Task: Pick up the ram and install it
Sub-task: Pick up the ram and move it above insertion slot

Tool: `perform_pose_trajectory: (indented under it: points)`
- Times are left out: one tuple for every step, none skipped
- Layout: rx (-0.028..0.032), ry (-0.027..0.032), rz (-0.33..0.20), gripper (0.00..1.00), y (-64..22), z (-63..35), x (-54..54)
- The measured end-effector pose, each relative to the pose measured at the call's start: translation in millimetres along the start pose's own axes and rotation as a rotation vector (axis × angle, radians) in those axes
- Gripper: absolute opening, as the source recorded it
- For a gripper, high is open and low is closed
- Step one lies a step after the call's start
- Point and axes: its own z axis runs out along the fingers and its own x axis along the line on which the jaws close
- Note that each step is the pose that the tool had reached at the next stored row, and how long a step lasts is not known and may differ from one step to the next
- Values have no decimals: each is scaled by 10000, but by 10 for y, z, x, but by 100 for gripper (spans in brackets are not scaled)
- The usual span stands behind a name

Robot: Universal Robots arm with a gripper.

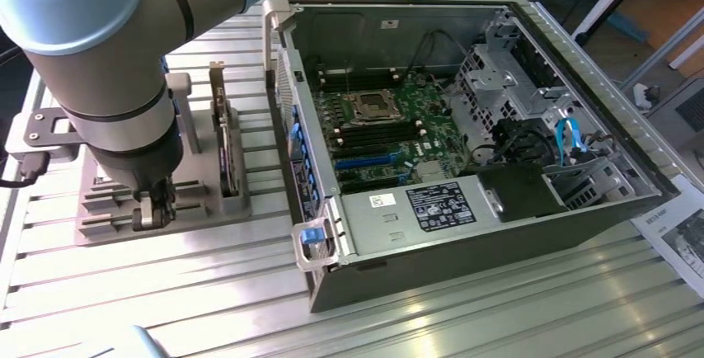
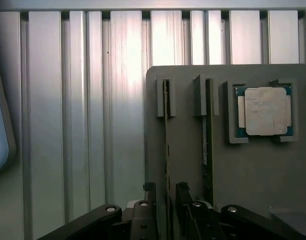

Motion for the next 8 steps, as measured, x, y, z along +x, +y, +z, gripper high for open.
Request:
perform_pose_trajectory:
  points:
    - [0, 0, -1, 30, 0, 0, -4]
    - [0, 0, -1, 30, 0, 2, -5]
    - [0, 0, 0, 30, 0, 4, -7]
    - [-1, 1, 0, 30, 0, 9, -9]
    - [-1, 2, 0, 30, 0, 16, -11]
    - [-2, 2, 0, 30, 0, 18, -13]
    - [-2, 2, 0, 30, 0, 19, -14]
    - [1, -1, 0, 30, -1, 27, -15]
